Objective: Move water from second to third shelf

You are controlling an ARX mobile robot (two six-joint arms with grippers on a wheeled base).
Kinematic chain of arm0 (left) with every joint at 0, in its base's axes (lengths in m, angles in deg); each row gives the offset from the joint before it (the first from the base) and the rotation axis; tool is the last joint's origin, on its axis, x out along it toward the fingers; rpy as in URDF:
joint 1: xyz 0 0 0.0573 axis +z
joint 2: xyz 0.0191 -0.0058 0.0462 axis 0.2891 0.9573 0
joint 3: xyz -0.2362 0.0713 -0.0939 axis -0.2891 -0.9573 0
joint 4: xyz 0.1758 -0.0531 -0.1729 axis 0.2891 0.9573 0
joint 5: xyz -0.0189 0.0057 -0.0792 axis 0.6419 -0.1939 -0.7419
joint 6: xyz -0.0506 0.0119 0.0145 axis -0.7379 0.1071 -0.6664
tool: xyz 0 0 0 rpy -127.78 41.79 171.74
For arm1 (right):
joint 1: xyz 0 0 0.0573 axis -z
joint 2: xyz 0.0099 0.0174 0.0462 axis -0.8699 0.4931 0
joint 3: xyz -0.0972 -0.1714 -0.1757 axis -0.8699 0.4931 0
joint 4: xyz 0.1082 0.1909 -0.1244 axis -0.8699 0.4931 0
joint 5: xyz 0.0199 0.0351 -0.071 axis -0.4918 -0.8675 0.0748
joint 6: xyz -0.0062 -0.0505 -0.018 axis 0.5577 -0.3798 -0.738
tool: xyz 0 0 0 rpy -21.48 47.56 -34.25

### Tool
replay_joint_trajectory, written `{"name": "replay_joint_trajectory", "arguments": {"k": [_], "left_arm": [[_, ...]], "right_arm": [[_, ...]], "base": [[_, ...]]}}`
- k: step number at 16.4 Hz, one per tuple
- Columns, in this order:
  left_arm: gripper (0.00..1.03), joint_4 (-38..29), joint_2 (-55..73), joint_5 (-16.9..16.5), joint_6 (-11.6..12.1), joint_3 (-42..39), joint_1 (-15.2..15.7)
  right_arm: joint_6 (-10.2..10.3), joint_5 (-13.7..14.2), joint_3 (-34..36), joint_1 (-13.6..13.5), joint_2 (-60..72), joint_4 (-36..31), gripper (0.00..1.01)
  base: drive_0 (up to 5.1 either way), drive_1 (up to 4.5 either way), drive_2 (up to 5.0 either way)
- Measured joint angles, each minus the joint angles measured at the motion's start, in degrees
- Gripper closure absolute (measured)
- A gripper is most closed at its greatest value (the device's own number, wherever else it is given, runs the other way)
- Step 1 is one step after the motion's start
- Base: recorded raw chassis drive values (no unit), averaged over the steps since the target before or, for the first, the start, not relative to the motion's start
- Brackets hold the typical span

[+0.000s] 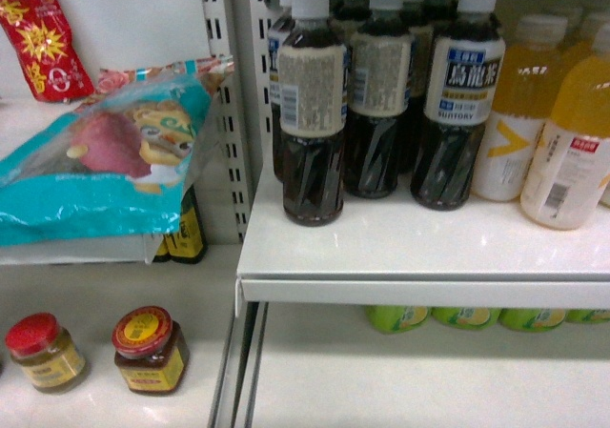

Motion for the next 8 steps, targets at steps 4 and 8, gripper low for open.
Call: {"name": "replay_joint_trajectory", "arguments": {"k": [4,8], "left_arm": [[0.05,0.2,0.0,0.0,0.0,0.0,0.0],[0.05,0.1,0.0,-0.1,0.0,0.0,0.0]], "right_arm": [[0.0,0.0,0.0,0.0,0.0,0.1,0.03],[0.0,0.0,0.0,0.0,0.0,0.1,0.03]], "base": [[0.0,0.00,0.0],[0.0,0.00,0.0]]}}
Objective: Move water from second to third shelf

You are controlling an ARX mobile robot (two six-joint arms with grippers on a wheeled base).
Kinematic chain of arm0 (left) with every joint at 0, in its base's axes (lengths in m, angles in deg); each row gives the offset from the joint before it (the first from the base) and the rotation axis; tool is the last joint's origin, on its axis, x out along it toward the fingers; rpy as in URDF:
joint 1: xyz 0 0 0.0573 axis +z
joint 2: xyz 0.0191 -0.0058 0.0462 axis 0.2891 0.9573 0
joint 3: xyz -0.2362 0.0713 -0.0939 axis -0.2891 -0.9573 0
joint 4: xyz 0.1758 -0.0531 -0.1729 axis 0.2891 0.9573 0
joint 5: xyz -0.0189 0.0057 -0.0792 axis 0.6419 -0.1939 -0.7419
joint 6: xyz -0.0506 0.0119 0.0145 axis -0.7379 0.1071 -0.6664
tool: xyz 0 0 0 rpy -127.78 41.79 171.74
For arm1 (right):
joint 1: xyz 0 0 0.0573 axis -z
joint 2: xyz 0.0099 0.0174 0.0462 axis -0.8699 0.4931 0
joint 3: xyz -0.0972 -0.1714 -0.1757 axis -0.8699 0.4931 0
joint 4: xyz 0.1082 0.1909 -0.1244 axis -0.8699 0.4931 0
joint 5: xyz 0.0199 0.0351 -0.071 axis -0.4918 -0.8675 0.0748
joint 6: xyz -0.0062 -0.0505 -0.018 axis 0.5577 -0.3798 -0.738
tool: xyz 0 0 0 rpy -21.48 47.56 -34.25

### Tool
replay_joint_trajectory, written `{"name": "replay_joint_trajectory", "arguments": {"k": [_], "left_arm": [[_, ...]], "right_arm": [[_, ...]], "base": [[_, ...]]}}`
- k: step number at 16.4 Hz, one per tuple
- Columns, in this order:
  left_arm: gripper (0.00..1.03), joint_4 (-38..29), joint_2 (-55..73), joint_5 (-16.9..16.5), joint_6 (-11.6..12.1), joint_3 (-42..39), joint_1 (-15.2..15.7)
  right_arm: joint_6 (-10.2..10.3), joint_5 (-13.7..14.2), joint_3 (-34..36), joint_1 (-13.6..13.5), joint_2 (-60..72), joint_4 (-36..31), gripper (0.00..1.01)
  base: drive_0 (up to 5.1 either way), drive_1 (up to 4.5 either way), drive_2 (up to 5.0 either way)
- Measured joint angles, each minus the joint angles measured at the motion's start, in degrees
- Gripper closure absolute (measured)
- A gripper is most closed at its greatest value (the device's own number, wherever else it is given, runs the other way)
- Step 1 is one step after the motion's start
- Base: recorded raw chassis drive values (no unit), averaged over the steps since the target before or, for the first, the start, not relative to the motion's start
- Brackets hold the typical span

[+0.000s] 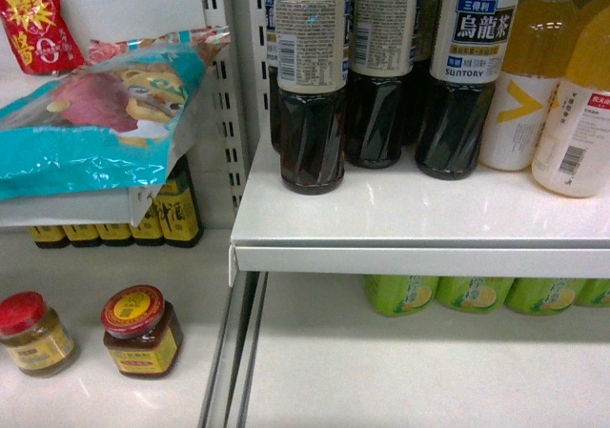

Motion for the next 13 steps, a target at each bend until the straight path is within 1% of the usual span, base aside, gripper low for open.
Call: {"name": "replay_joint_trajectory", "arguments": {"k": [13], "left_arm": [[0.05,0.0,0.0,0.0,0.0,0.0,0.0]], "right_arm": [[0.0,0.0,0.0,0.0,0.0,0.0,0.03]], "base": [[0.0,0.00,0.0]]}}
